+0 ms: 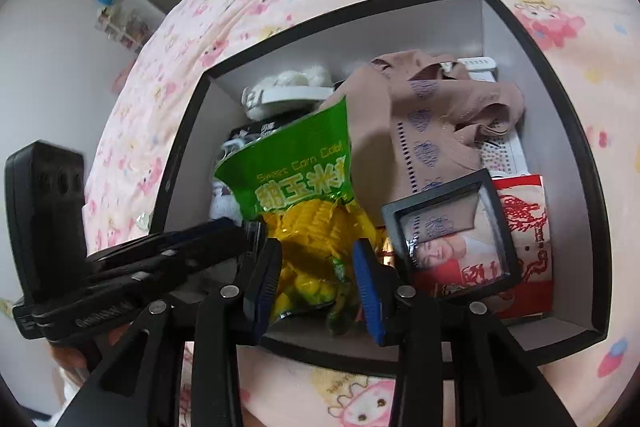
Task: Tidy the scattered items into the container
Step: 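Lower the corn candy bag into the box and open the left gripper, then lift the open left gripper out of the box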
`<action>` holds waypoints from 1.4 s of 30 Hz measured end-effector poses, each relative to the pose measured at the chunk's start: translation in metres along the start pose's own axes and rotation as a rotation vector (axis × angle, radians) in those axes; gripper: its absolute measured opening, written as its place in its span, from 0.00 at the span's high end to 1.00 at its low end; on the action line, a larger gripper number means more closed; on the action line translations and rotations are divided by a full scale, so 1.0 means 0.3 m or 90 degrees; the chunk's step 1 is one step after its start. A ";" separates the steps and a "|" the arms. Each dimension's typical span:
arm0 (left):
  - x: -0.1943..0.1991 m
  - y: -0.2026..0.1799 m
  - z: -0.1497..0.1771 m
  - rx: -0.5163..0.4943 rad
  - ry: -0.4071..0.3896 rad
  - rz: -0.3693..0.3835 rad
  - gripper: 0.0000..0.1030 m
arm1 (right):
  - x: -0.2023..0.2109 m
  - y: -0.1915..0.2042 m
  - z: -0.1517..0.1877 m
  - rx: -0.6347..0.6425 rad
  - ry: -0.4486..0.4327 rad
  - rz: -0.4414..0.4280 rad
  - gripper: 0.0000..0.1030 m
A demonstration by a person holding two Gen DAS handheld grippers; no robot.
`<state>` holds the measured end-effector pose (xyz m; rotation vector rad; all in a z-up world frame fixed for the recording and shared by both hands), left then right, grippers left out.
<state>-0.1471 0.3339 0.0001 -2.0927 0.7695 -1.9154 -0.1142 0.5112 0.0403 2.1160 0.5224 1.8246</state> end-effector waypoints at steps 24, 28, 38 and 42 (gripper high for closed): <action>0.210 -0.145 0.214 -0.083 -0.068 -0.003 0.65 | 0.166 0.188 0.234 0.074 -0.162 0.185 0.64; 0.302 -0.158 0.288 -0.097 -0.084 -0.003 0.65 | 0.195 0.247 0.299 0.078 -0.168 0.161 0.64; 0.494 -0.047 0.449 -0.088 -0.130 -0.009 0.65 | 0.191 0.505 0.413 0.123 -0.195 0.137 0.64; 0.557 0.061 0.493 -0.063 -0.145 -0.016 0.65 | 0.142 0.630 0.411 0.165 -0.192 0.144 0.64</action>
Point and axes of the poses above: each gripper's, at about its wrist camera, not at the fingertips, and x roughly against the way its jaws point, y to its left, z to its underside, the point moved 1 cm from there along -x, roughly the way its jaws point, and after that the axes turned 11 degrees about y, right-handed, at the moved point
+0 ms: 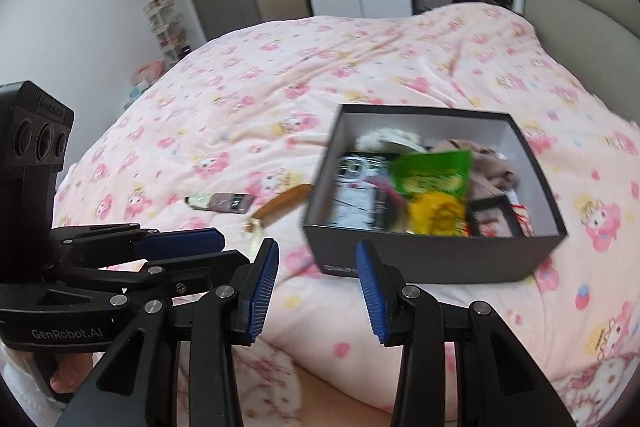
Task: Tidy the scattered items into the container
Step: 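Lift the open left gripper out of the box, then move the left gripper to the grey-green tube and close on it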
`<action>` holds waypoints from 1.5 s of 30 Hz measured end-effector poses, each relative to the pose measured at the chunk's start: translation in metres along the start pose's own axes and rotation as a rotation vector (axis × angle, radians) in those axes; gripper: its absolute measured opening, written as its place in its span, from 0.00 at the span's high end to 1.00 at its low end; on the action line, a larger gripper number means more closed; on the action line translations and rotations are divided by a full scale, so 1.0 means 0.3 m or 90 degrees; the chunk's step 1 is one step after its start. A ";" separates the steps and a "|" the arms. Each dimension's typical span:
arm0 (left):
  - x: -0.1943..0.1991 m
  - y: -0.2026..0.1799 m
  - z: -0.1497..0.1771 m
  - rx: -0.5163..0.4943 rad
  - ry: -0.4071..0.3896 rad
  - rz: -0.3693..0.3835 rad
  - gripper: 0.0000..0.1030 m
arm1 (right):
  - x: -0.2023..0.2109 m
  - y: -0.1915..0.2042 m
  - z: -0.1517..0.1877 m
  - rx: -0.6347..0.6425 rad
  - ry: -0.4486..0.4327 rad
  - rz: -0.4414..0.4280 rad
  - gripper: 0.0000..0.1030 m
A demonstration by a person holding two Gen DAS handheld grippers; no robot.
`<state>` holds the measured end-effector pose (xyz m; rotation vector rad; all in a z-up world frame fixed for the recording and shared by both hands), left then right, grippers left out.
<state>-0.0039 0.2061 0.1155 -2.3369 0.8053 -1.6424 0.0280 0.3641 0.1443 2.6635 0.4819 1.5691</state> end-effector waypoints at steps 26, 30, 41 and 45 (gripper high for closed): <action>-0.100 0.960 0.074 0.389 -0.004 -0.084 0.63 | -0.788 0.310 -0.305 0.039 0.292 -0.119 0.61; -0.128 1.066 0.041 0.428 -0.011 -0.085 0.62 | -0.895 0.302 -0.339 0.018 0.308 -0.111 0.61; -0.217 1.120 -0.006 0.442 -0.026 -0.024 0.66 | -1.030 0.271 -0.359 -0.022 0.317 -0.178 0.53; -0.169 1.088 -0.003 0.426 -0.031 -0.035 0.66 | -1.003 0.298 -0.353 0.016 0.300 -0.184 0.57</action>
Point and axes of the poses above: each gripper's, at about its wrist camera, not at the fingertips, and x roughly against the way its jaws point, y to its left, z to its underside, the point moved 1 cm from there along -x, roughly the way its jaws point, and after that the axes turned 11 degrees about y, right-handed, at the moved point
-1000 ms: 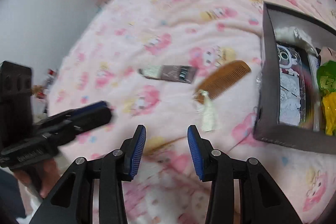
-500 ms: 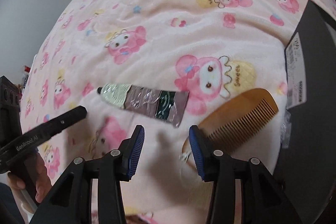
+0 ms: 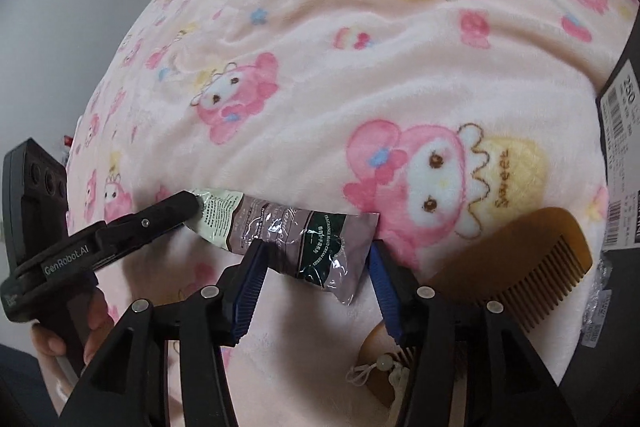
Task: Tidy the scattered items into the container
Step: 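Move the left gripper to the grey-green tube and close on it, then carry the tube in the left gripper over the black box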
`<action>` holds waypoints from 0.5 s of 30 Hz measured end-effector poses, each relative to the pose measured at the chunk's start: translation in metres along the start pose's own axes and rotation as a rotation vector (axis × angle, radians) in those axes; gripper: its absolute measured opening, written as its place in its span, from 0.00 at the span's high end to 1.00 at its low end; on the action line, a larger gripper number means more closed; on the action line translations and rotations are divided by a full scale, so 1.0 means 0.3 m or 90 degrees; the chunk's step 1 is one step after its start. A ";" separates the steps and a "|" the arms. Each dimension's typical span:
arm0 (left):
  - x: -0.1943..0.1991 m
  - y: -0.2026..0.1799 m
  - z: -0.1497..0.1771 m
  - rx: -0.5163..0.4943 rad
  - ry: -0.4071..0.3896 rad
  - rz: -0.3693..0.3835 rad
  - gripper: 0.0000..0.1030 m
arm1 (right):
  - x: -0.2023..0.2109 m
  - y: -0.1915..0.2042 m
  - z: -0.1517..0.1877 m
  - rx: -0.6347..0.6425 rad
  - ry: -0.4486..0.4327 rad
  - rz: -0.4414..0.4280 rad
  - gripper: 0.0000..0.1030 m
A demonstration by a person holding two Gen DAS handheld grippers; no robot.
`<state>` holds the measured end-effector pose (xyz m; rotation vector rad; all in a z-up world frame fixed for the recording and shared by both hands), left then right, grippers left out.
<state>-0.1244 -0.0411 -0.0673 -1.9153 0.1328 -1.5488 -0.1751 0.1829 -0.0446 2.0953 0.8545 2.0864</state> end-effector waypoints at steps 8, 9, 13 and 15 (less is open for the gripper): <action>0.210 -0.194 0.113 -0.077 -0.043 0.011 0.66 | 0.235 0.041 0.103 0.022 -0.074 -0.030 0.63; 0.234 -0.245 0.135 -0.094 -0.046 0.015 0.66 | 0.281 0.027 0.124 0.022 -0.086 -0.033 0.63; 0.264 -0.426 0.206 -0.153 -0.046 0.033 0.66 | 0.475 -0.015 0.216 0.020 -0.147 -0.026 0.63; 0.249 -0.533 0.239 -0.185 -0.040 0.045 0.66 | 0.557 -0.058 0.261 0.009 -0.171 -0.024 0.63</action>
Point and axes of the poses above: each gripper's, at about its wrist camera, not at the fingertips, and x roughly against the way its jaws point, y to its left, z to its underside, the point moved 1 cm from there along -x, roughly the way its jaws point, and after that the axes turned 11 degrees about y, right-handed, at the moved point
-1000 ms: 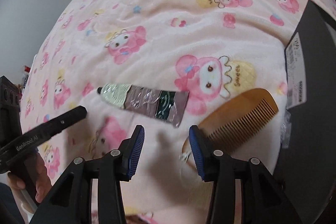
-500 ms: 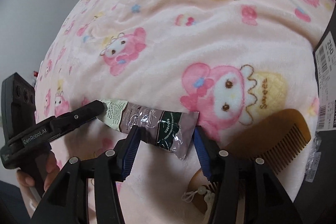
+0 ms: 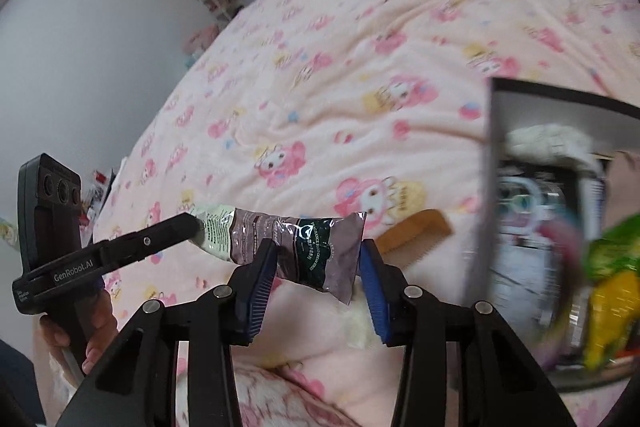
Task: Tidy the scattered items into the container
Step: 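Carry the tube in the left gripper over the black box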
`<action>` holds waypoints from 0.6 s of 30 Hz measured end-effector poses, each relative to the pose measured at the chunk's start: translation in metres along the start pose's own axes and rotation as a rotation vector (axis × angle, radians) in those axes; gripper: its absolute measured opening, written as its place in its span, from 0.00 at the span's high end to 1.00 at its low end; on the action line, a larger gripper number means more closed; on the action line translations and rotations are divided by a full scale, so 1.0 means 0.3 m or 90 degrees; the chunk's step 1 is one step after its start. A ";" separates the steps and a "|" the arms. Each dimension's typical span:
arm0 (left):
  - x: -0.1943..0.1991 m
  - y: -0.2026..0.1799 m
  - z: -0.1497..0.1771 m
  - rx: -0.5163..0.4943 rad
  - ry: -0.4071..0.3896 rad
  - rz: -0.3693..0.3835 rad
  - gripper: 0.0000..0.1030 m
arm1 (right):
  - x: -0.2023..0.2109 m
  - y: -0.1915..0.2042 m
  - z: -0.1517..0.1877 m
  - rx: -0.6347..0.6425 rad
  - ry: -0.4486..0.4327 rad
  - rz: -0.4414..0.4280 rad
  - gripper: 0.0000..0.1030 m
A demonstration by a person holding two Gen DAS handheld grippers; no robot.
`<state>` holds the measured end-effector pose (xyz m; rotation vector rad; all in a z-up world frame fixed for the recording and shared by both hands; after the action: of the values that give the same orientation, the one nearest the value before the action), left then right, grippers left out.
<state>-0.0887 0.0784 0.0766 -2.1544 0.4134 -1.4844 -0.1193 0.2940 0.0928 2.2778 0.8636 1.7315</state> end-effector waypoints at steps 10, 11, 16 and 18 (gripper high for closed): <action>-0.334 -0.481 0.017 -0.098 0.081 0.037 0.65 | 0.347 -0.390 0.111 -0.076 -0.063 0.087 0.63; -0.369 -0.510 0.013 -0.100 0.090 0.041 0.65 | 0.368 -0.434 0.121 -0.086 -0.063 0.095 0.63; -0.521 -0.646 -0.005 -0.152 0.096 0.036 0.65 | 0.432 -0.632 0.166 -0.132 -0.074 0.122 0.63; -0.542 -0.656 0.013 -0.176 0.067 0.028 0.65 | 0.441 -0.685 0.186 -0.161 -0.088 0.108 0.63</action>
<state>-0.1493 0.3255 0.0561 -2.2626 0.7387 -1.5999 -0.1176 0.5446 0.0930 2.3193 0.4109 1.6162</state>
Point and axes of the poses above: each gripper's, at about its wrist camera, not at the fingertips, and x roughly against the way its jaws point, y to its left, z to its underside, the point moved 1 cm from there along -x, roughly the way its jaws point, and after that the axes turned 11 degrees about y, right-handed, at the moved point
